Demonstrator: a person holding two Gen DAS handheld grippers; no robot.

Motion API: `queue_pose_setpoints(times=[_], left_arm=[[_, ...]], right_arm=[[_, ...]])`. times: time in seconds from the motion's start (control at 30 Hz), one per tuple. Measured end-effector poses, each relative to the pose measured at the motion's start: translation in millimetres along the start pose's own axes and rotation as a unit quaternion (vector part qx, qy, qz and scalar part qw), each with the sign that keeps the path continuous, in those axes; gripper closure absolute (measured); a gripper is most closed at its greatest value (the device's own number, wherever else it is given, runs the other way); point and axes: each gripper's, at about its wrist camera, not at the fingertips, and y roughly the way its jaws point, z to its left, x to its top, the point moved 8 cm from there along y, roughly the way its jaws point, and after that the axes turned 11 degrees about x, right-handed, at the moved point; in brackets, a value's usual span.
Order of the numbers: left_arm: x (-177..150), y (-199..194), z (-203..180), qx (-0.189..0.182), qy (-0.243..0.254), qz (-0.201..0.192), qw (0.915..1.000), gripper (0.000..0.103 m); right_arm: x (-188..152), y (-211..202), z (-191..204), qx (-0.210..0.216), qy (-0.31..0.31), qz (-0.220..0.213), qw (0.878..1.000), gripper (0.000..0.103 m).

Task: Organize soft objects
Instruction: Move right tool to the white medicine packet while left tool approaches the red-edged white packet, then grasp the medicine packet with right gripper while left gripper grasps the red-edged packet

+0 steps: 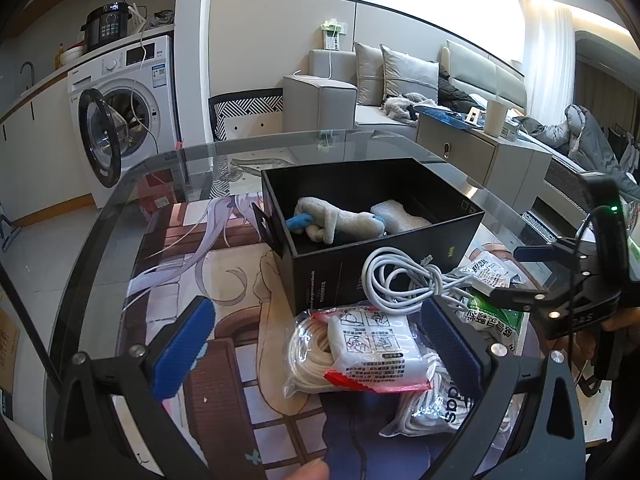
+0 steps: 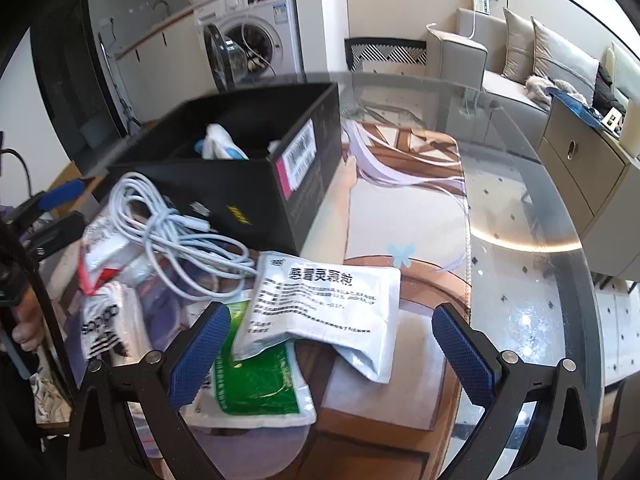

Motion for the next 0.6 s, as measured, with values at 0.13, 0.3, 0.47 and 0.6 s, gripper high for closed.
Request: queue_pose_setpoints(times=[0.13,0.3,0.47,0.6], left_arm=[[0.0,1.2,2.0,-0.001,-0.004,0.004,1.0000,0.000],[-0.7,1.3,2.6,0.002,-0.007,0.001,1.0000,0.000],[-1.4,1.5,2.7,-0.002,-0.007,0.003,1.0000,0.000],[-2.8,1.7,1.0,-0.004,-0.004,0.004,1.0000,0.000]], right_arm=[[2.0,6.4,-5.8,-0.003,0.008,0.009,1.000,0.001],[0.4,10.2,-5.6,-0.003,0.011,0.013,1.000,0.001],[2.1,8.1,-4.0,0.001,0.011,0.006,1.000,0.017],[1.4,6.8,-1.6,0.006,0.009,0.004,1.000,0.022]])
